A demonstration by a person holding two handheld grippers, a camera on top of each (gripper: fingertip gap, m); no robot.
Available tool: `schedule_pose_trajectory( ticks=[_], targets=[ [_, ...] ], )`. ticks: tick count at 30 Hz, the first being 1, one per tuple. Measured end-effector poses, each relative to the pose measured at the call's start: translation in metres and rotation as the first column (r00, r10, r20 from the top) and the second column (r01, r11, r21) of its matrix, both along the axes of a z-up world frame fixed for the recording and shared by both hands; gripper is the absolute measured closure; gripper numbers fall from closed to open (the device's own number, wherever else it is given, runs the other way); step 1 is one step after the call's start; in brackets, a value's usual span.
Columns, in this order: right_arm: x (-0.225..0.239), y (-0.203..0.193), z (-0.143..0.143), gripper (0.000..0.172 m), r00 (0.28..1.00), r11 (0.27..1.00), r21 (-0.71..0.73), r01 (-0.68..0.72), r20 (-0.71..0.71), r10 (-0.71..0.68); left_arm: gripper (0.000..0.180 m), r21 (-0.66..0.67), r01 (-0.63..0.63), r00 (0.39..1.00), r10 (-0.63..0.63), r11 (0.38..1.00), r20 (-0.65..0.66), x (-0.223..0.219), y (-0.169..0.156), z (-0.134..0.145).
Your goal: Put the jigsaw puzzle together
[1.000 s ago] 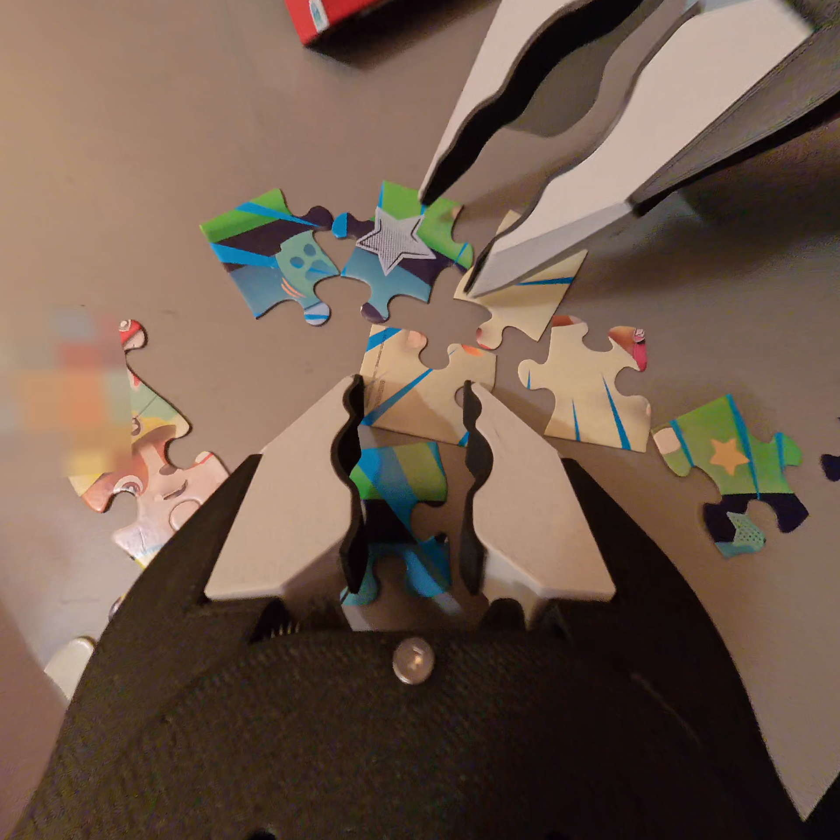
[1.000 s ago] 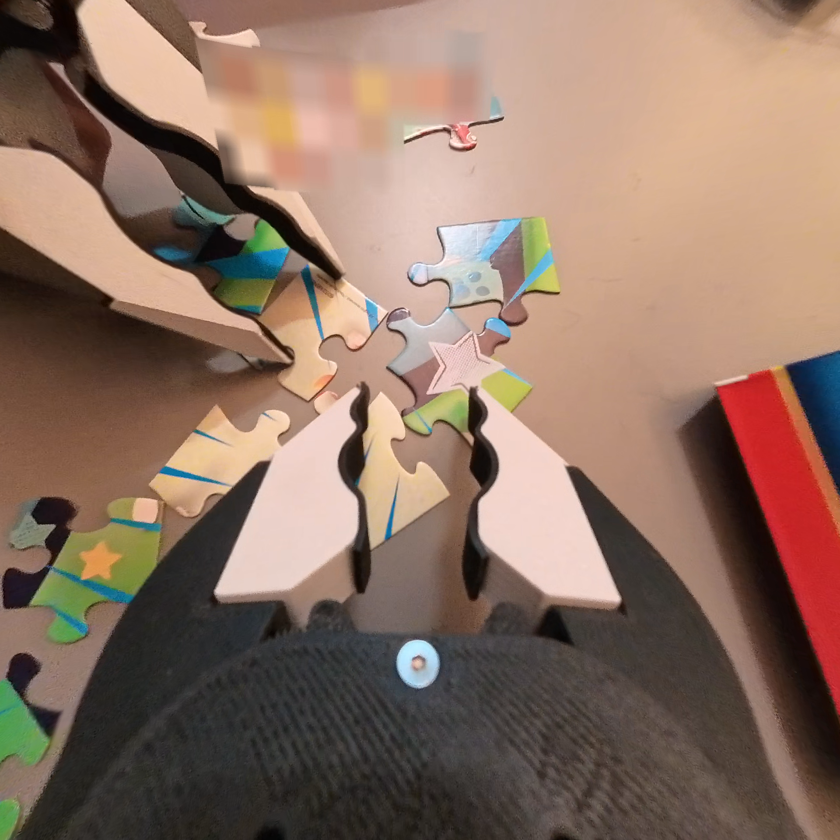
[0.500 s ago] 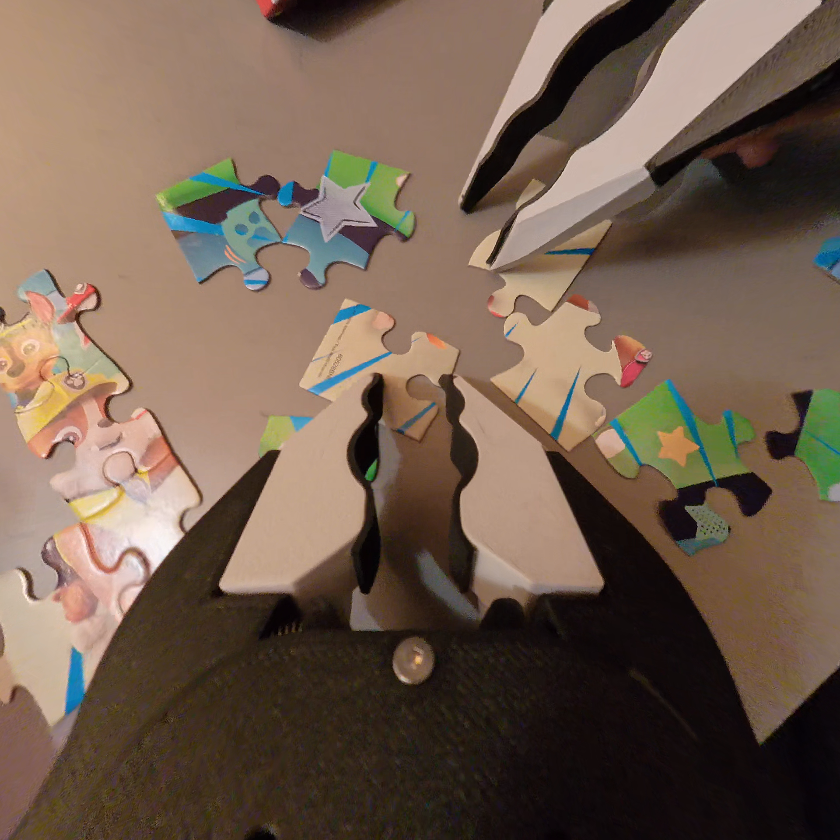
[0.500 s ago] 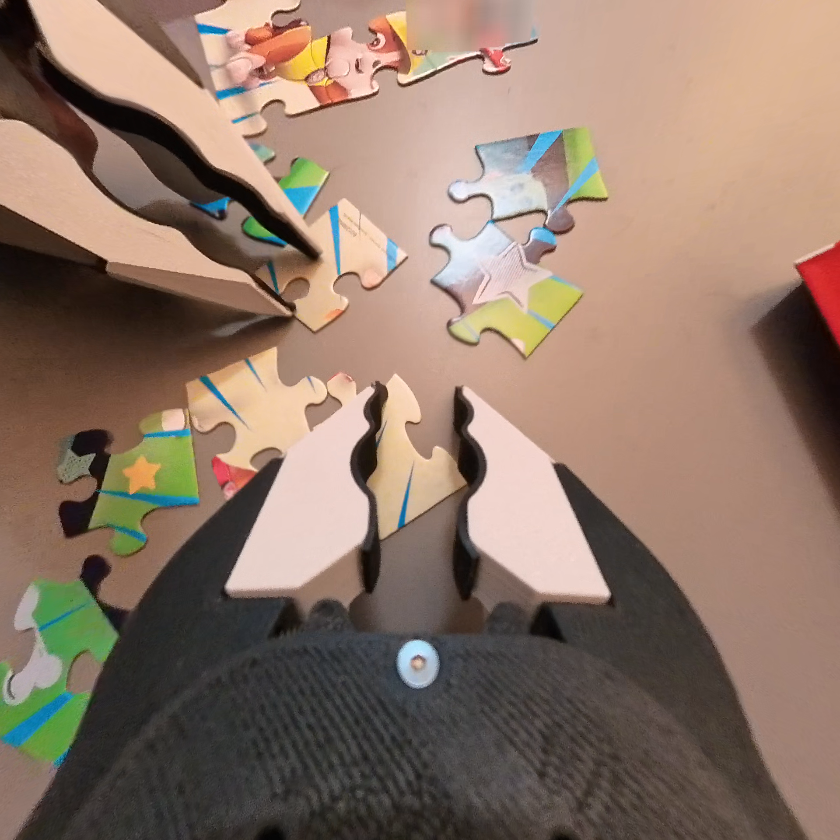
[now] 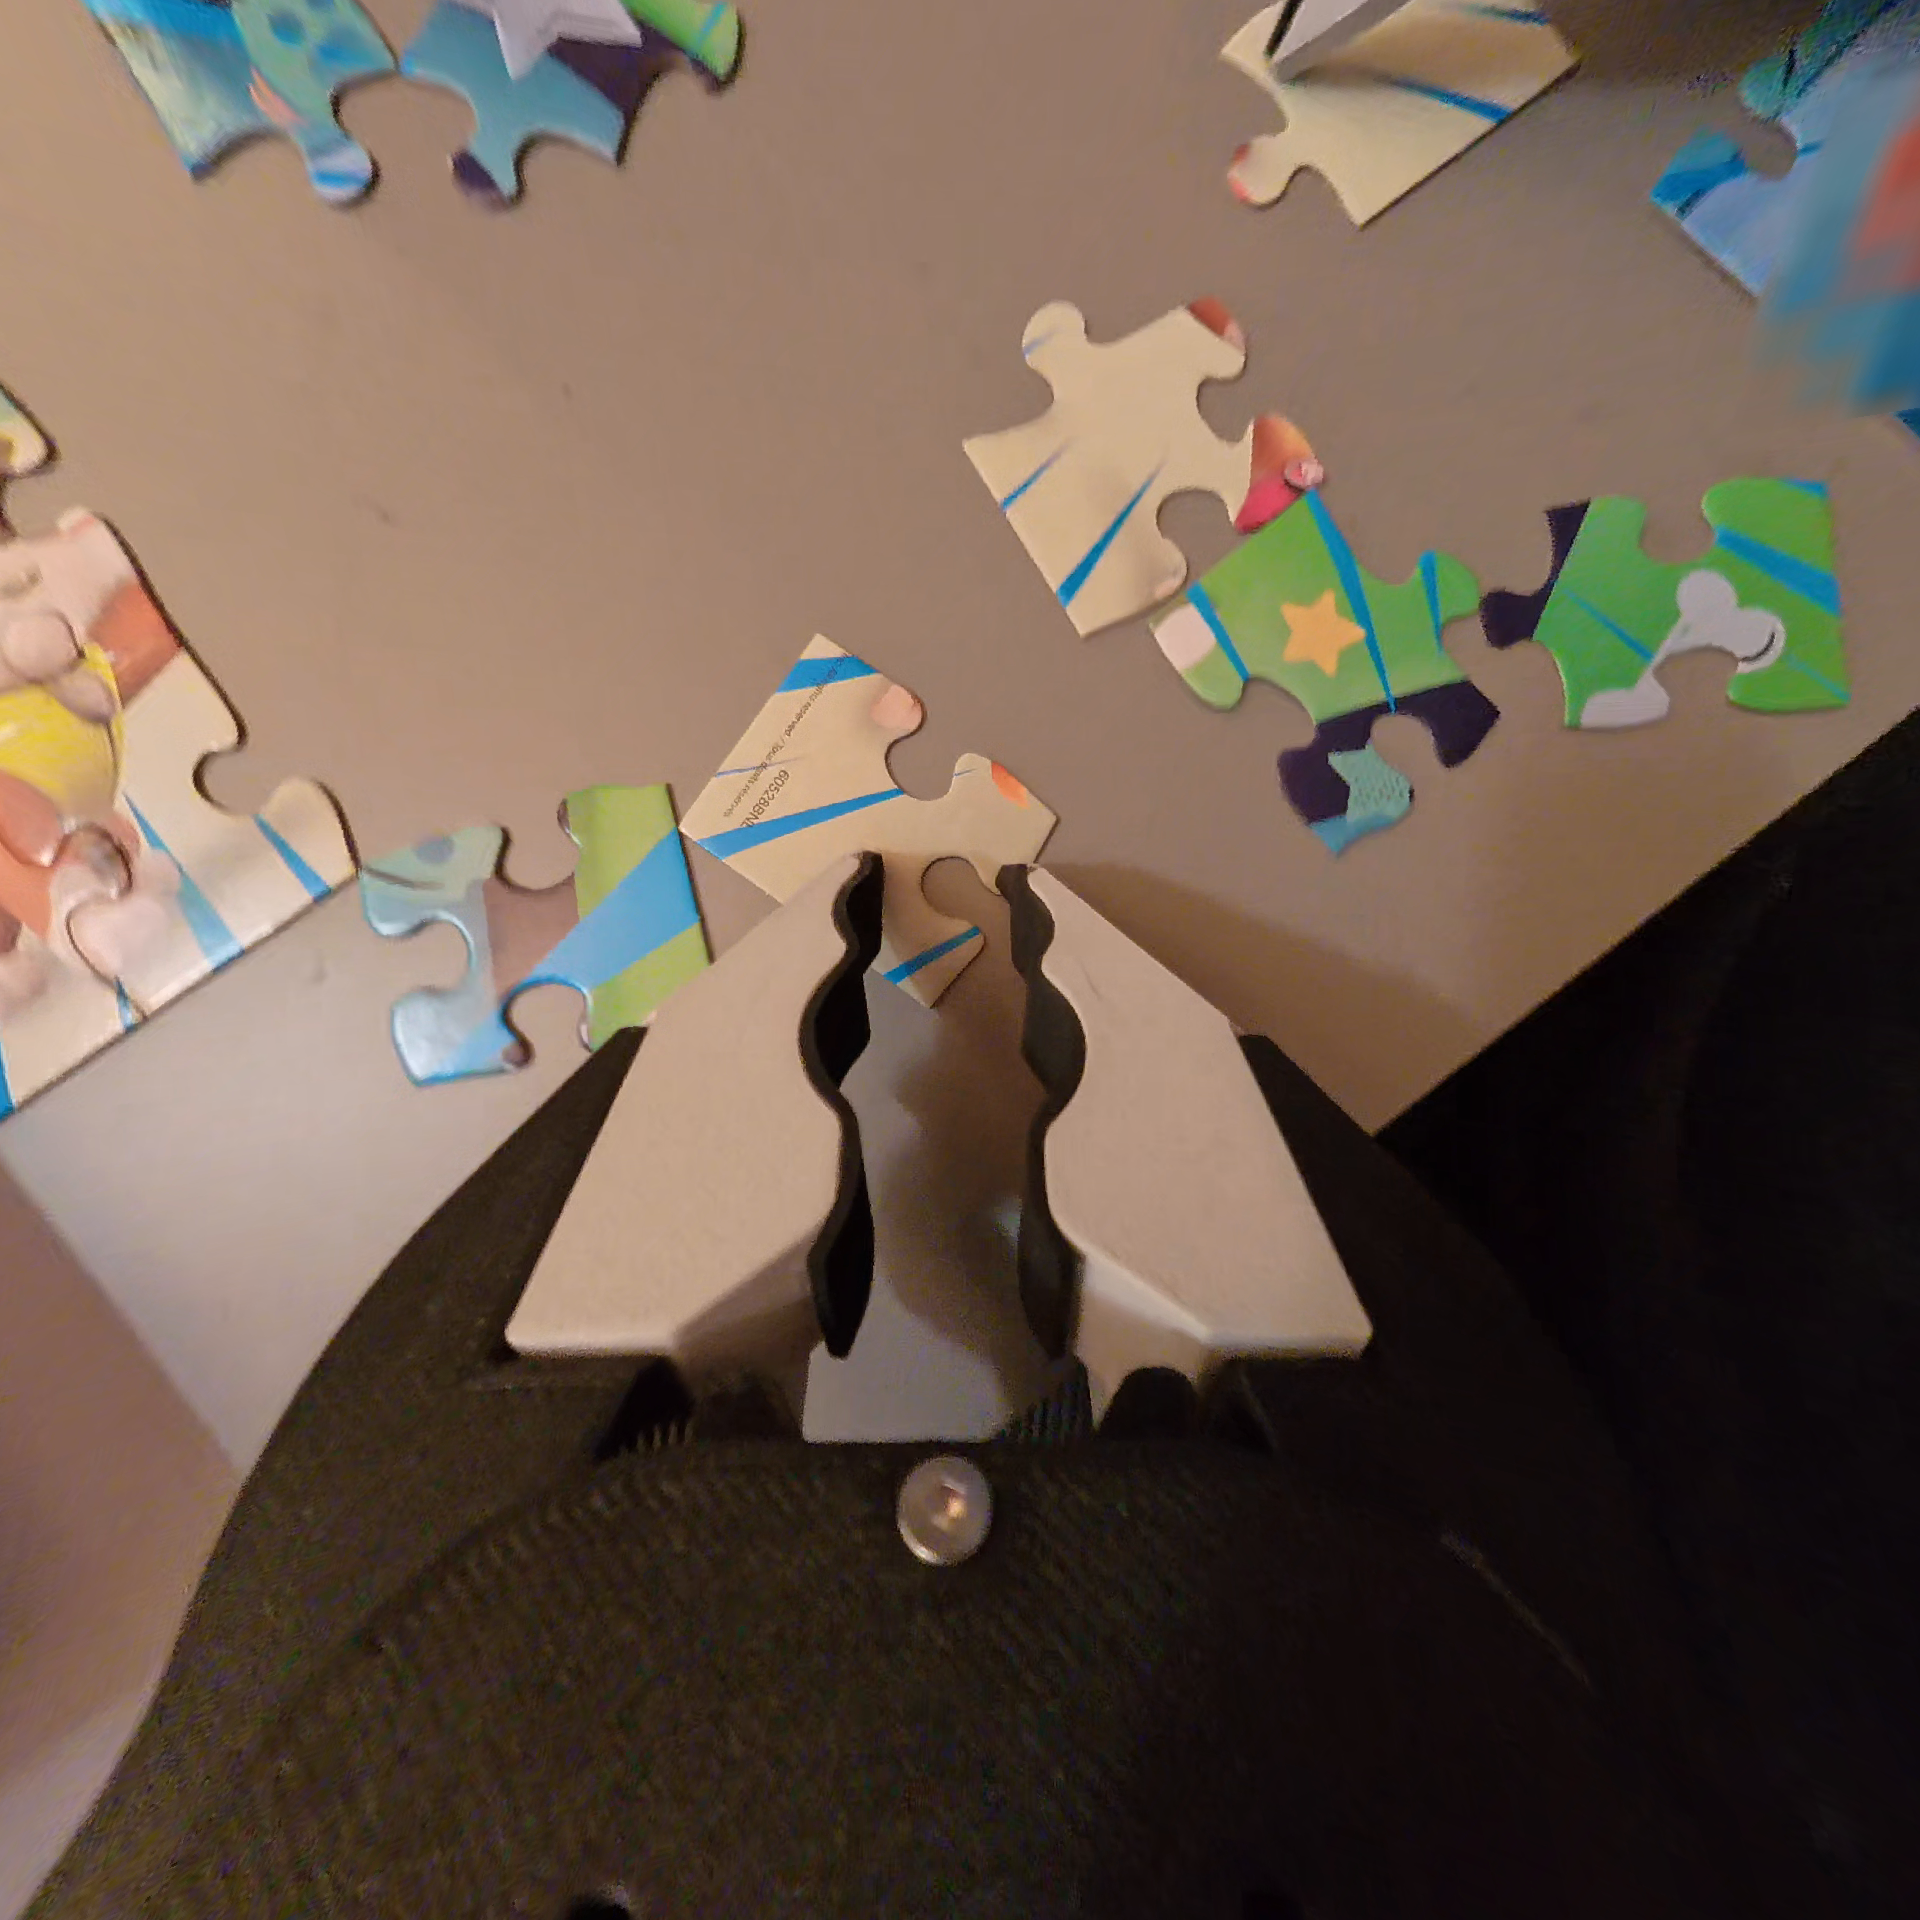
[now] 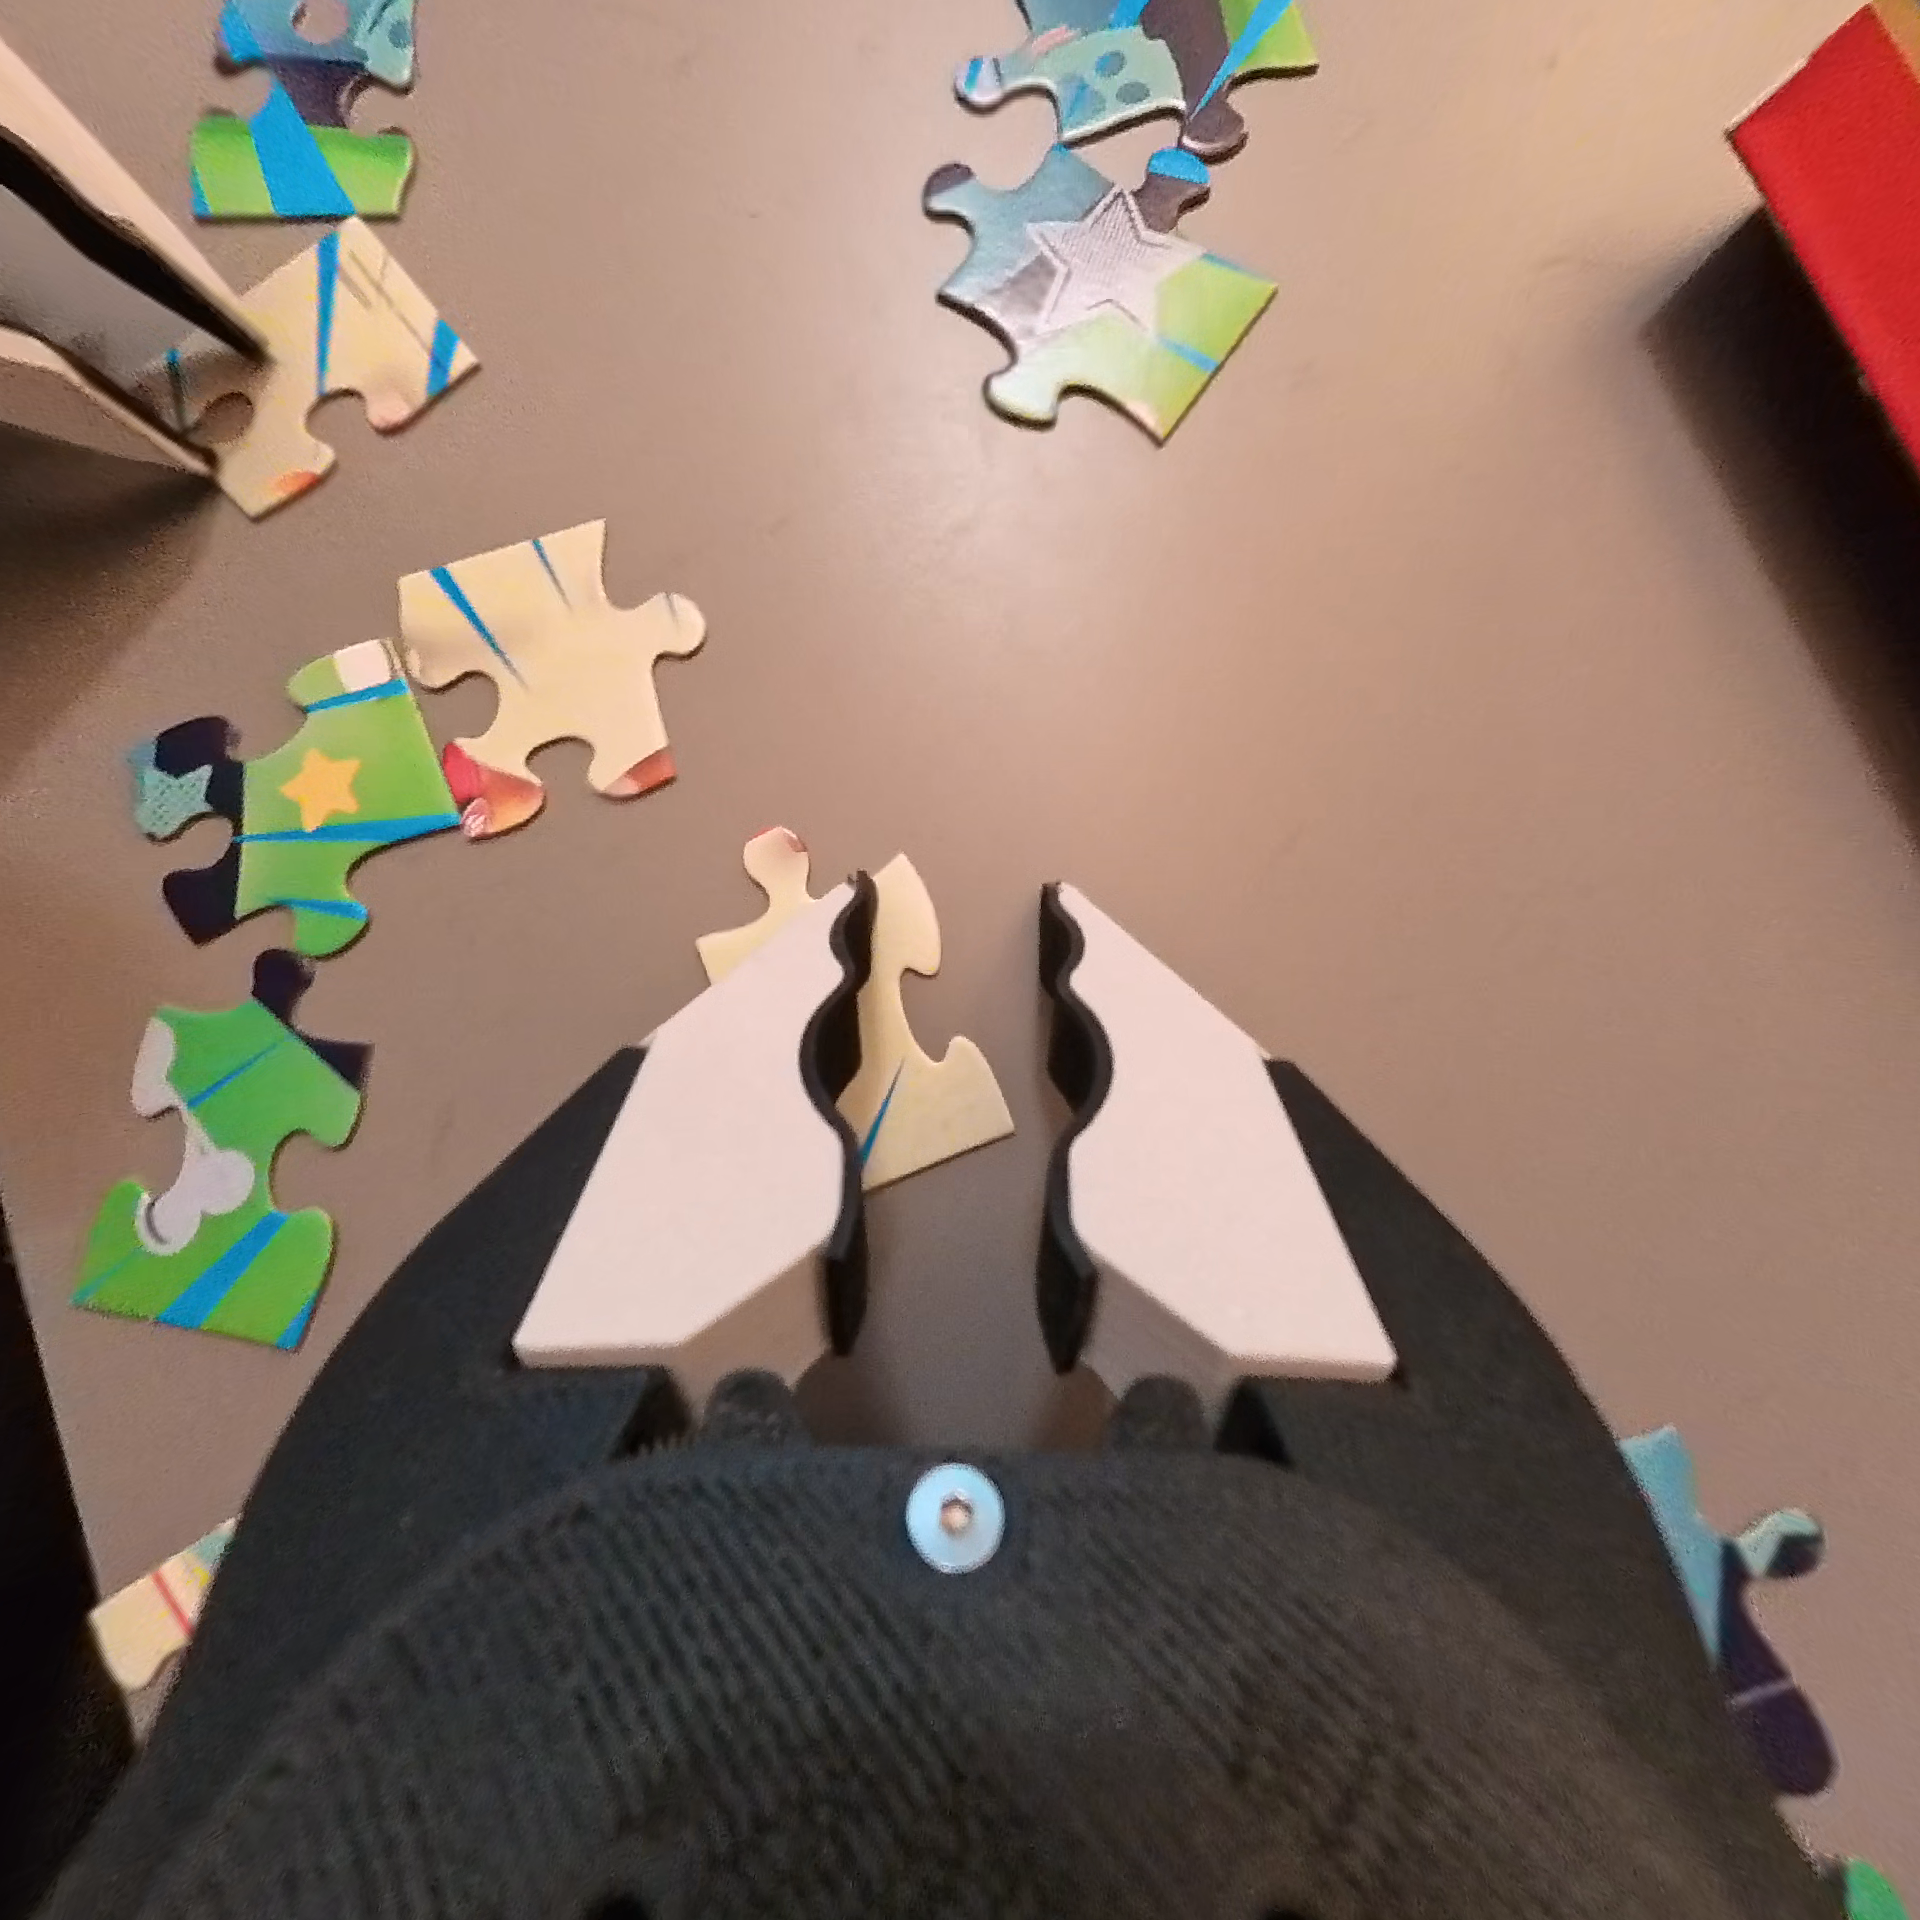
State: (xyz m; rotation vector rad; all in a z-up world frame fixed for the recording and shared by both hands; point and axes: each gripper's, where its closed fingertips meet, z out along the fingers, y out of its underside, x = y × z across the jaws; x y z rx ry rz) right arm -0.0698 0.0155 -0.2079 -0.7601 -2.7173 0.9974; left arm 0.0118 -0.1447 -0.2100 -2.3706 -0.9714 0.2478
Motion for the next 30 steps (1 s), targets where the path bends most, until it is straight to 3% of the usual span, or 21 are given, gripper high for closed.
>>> schedule_pose_trajectory(
  ticks=[7,10,14,21,30],
  targets=[
    [0.012,0.020,0.015,0.142,0.990,0.999,0.039,0.027,-0.140,-0.021,0.156,-0.030,-0.069,0.988,0.073,0.997,0.134,0.024,-0.021,0.001],
    [0.031,0.019,0.017,0.142,0.997,1.000,-0.010,0.003,-0.083,-0.004,0.156,-0.042,-0.104,0.981,0.110,0.994,0.159,0.030,-0.029,0.001],
    [0.047,0.019,-0.002,0.132,0.999,0.999,0.013,-0.031,-0.020,0.031,0.156,-0.056,-0.136,0.974,0.144,0.989,0.175,0.038,-0.036,0.001],
    [0.037,0.014,-0.001,0.136,0.998,0.999,0.009,-0.043,-0.035,0.043,0.160,-0.072,-0.206,0.954,0.216,0.976,0.207,0.049,-0.056,0.001],
    [0.015,0.017,-0.001,0.140,1.000,0.999,0.032,0.003,-0.023,-0.002,0.167,-0.043,-0.339,0.927,0.341,0.940,0.157,0.037,-0.090,0.001]
  ],
)
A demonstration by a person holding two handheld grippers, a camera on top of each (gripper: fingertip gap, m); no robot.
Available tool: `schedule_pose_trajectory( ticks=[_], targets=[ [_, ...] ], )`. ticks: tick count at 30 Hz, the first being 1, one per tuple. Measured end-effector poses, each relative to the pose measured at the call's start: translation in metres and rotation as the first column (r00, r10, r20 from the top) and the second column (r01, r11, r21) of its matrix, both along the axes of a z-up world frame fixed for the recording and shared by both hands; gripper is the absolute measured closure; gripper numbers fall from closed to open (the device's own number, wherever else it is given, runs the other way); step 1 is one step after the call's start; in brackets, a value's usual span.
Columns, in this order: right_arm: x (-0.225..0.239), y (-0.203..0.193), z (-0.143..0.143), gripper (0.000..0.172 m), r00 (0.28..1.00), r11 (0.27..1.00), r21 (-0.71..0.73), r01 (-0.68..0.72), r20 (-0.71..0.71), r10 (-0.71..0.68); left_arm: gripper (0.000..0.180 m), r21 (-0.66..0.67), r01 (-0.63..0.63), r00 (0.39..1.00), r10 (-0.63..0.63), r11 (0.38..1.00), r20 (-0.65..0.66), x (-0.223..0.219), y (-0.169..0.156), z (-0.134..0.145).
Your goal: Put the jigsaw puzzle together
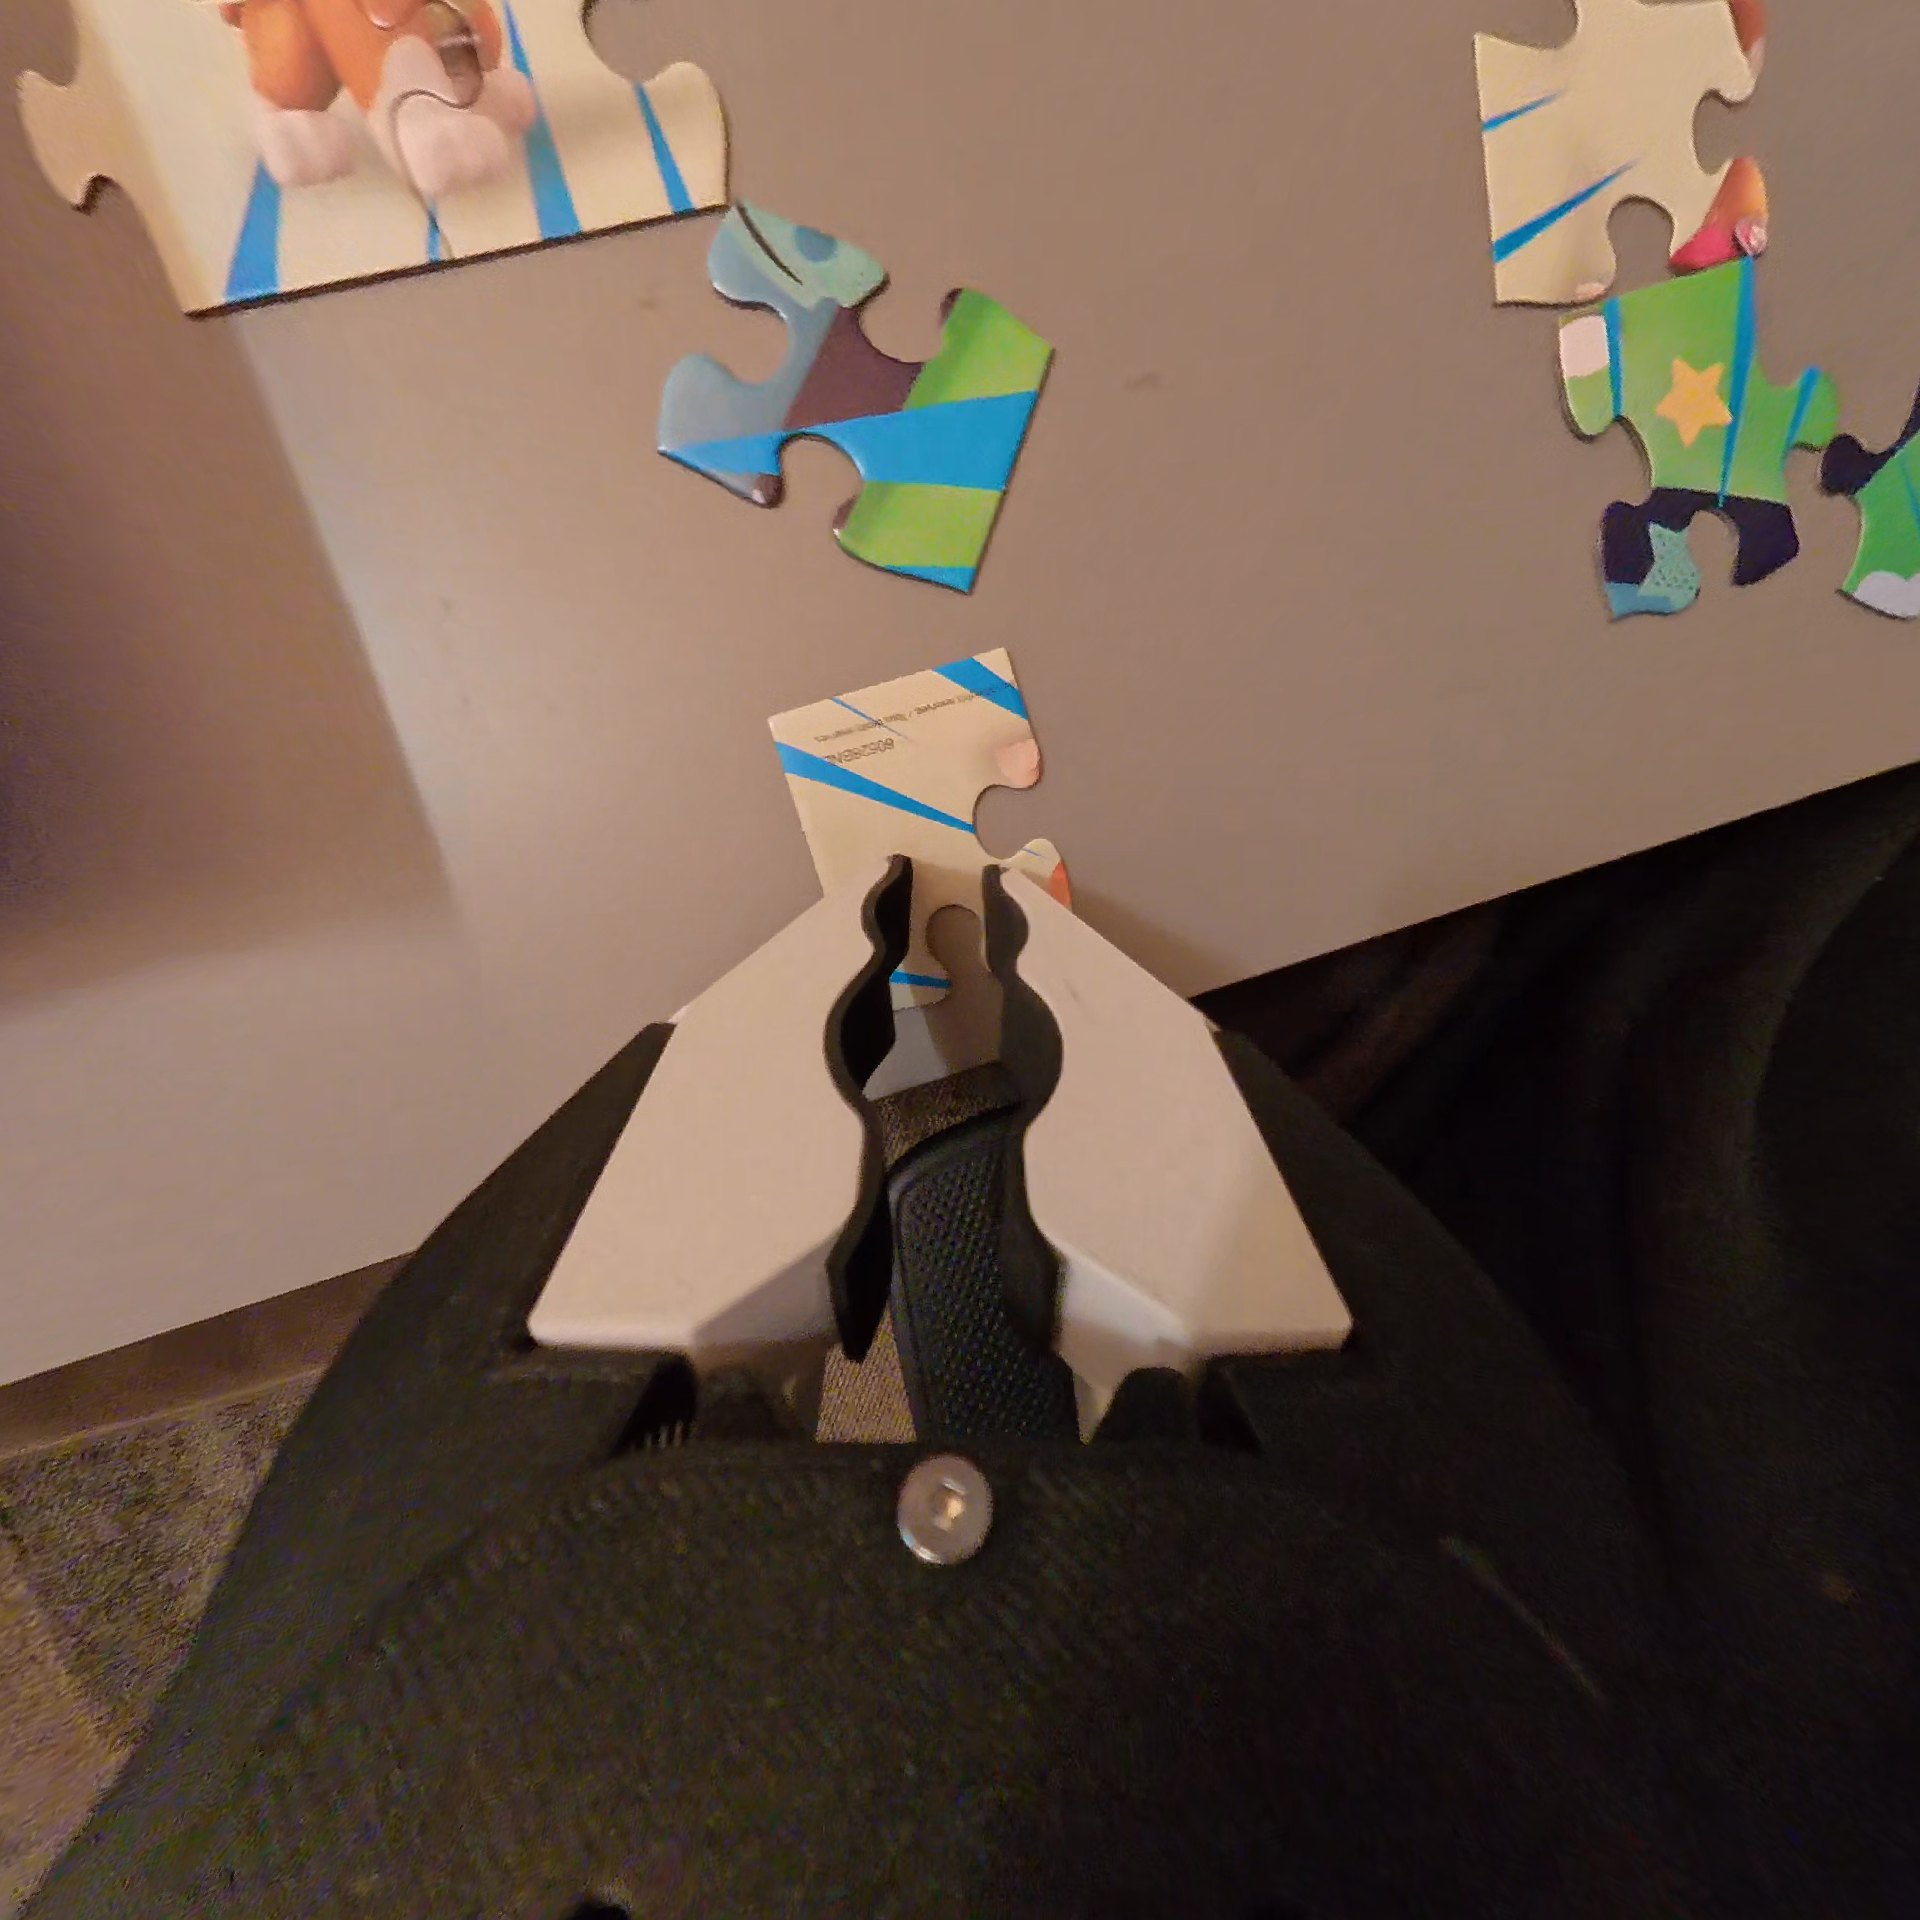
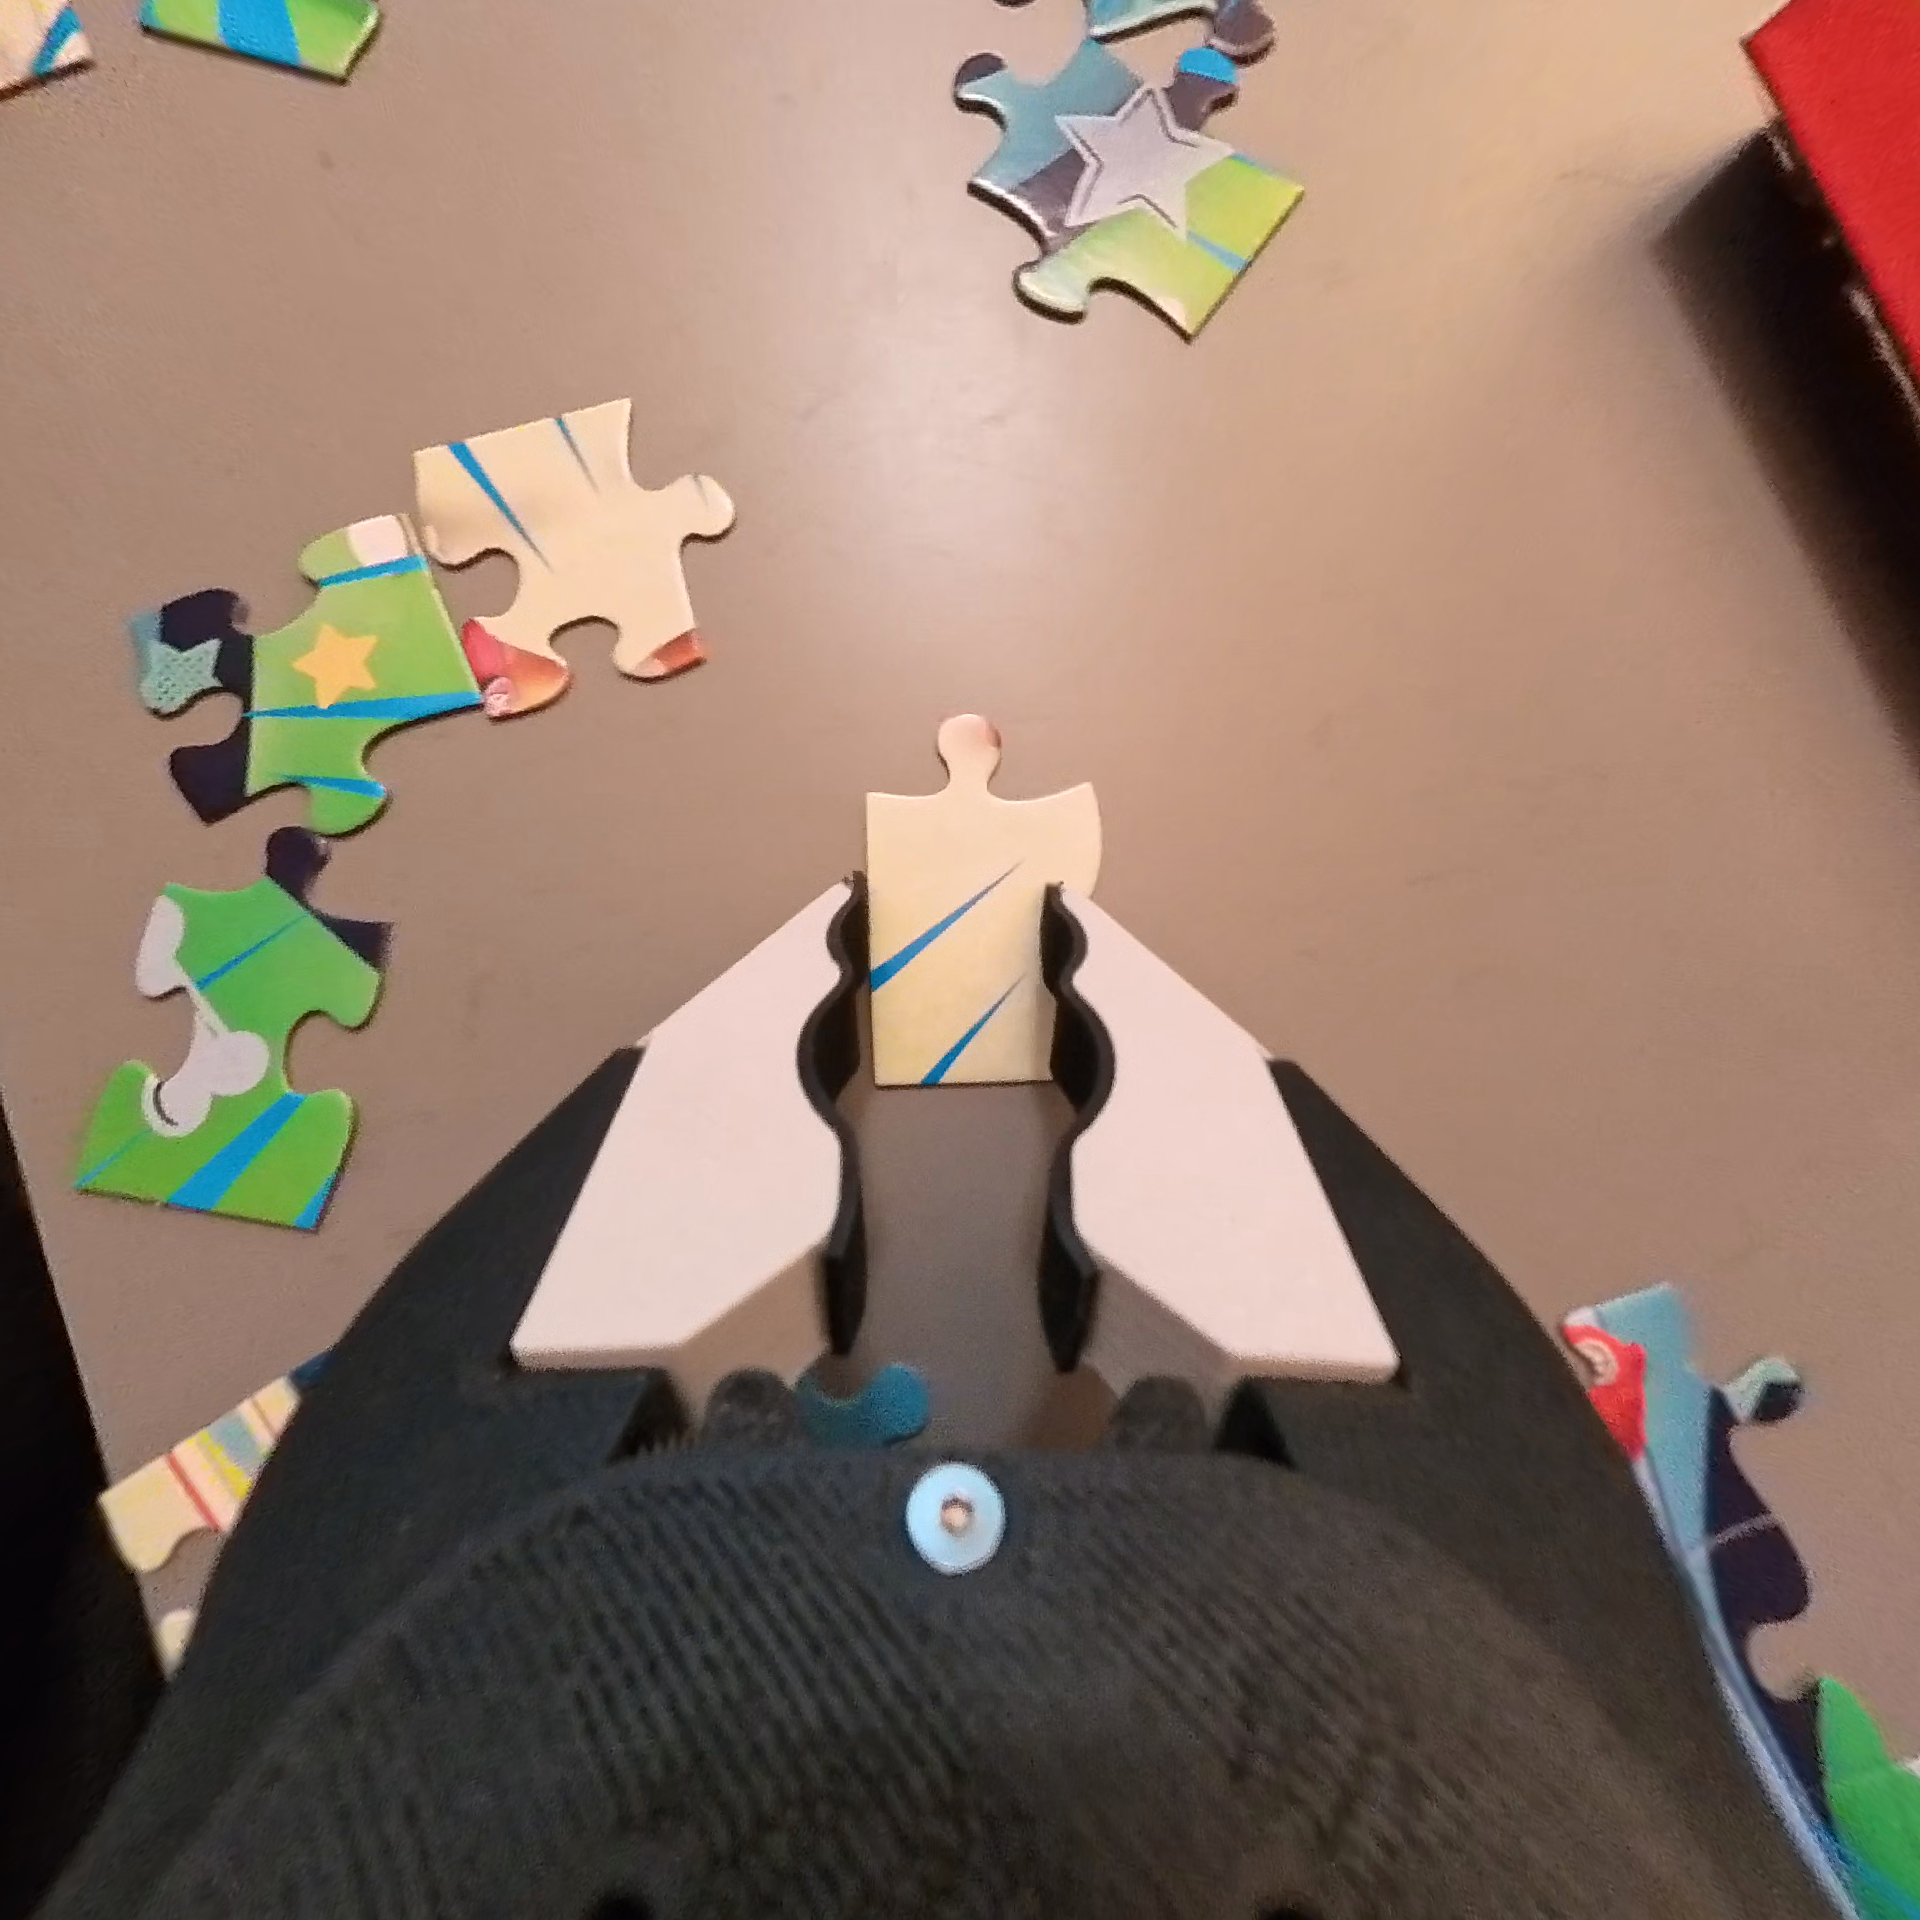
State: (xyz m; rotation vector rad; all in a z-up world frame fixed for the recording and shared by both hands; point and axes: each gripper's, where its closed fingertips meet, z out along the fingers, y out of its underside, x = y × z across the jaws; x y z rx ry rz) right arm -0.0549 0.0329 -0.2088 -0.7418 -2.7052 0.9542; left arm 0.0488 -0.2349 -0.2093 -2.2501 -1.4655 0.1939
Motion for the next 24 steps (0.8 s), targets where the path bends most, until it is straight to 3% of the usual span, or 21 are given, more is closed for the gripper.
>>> schedule_pose_trajectory(
  ticks=[3,6,8,10,13,16,19,24],
  targets=[
    [-0.013,0.015,0.000,0.140,0.997,0.997,0.019,0.073,-0.007,-0.072,0.180,0.029,-0.017,1.000,0.017,0.999,0.000,-0.004,-0.006,-0.001],
    [-0.024,0.033,0.000,0.140,0.989,0.989,0.026,0.145,-0.014,-0.145,0.179,0.055,-0.031,0.999,0.029,0.998,0.023,-0.005,-0.011,-0.001],
    [-0.026,0.039,0.002,0.138,0.985,0.985,0.034,0.171,-0.019,-0.170,0.155,0.005,-0.039,0.999,0.039,0.999,-0.001,-0.008,-0.018,0.002],
    [-0.027,0.033,0.011,0.134,0.985,0.987,0.009,0.162,-0.058,-0.161,0.153,-0.023,-0.039,0.996,0.037,0.999,-0.076,-0.016,-0.019,0.013],
    [-0.024,0.007,0.030,0.134,0.989,0.994,-0.052,0.097,-0.107,-0.102,0.152,0.080,0.015,0.986,-0.002,0.997,-0.169,-0.026,0.005,0.032],
    [-0.030,-0.030,0.039,0.130,0.992,0.999,-0.051,0.005,-0.128,-0.012,0.153,0.126,0.065,0.982,-0.041,0.990,-0.183,-0.034,0.026,0.029],
    [-0.044,-0.074,0.037,0.129,0.985,0.994,-0.026,-0.105,-0.139,0.100,0.153,0.118,0.099,0.979,-0.076,0.988,-0.188,-0.046,0.041,0.019],
    [-0.079,-0.122,0.021,0.120,0.972,0.978,-0.004,-0.210,-0.113,0.208,0.147,0.037,0.082,0.971,-0.071,0.996,-0.230,-0.071,0.040,0.009]
  ],
)
